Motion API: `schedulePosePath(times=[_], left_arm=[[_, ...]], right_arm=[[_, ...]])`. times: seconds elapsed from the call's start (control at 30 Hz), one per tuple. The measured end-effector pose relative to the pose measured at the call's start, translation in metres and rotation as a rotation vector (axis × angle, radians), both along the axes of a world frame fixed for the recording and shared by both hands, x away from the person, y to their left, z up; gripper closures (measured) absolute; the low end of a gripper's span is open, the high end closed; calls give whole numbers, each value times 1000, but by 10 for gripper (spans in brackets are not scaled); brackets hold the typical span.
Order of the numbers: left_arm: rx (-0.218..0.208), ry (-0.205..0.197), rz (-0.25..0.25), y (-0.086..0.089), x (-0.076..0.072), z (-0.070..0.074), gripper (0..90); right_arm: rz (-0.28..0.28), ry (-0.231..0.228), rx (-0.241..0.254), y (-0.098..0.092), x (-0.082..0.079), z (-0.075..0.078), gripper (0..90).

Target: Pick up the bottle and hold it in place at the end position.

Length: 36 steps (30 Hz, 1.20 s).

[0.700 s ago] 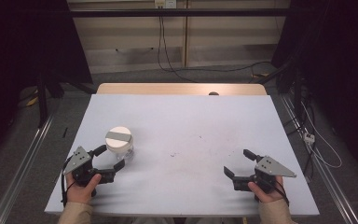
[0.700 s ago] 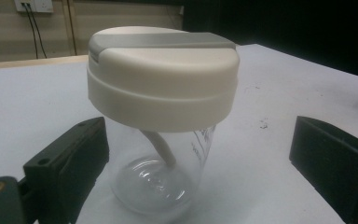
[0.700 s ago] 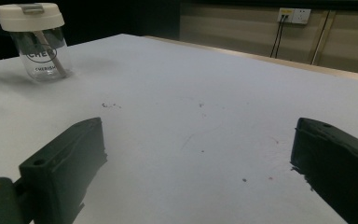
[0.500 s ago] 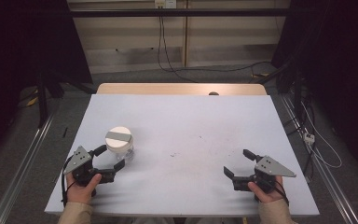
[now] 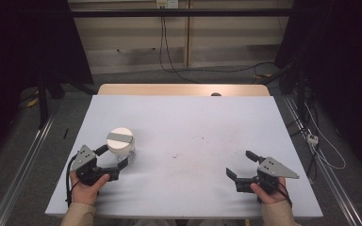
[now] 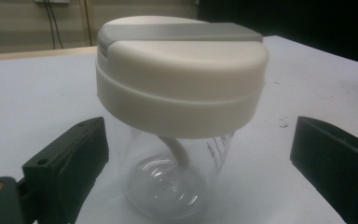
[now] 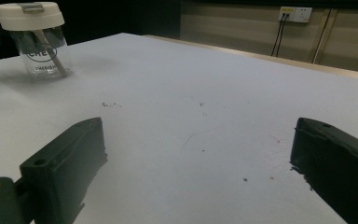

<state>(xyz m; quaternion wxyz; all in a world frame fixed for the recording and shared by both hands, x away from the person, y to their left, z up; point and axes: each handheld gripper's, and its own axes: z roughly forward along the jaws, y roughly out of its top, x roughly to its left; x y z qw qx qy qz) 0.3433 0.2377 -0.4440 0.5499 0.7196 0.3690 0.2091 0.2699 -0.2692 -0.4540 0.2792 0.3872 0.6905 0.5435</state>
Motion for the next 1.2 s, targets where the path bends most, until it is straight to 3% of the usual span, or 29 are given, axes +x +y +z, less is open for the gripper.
schedulePosePath(times=[0.4,0.93,1.2], left_arm=[[60,57,93,-17,21,-8,42],[76,32,122,-32,29,-10,66],[44,17,121,-35,35,-11,97]], right_arm=[[-8,6,0,0,-1,-1,27],[-11,5,3,-1,0,-1,29],[-9,4,3,-1,-1,-1,30]])
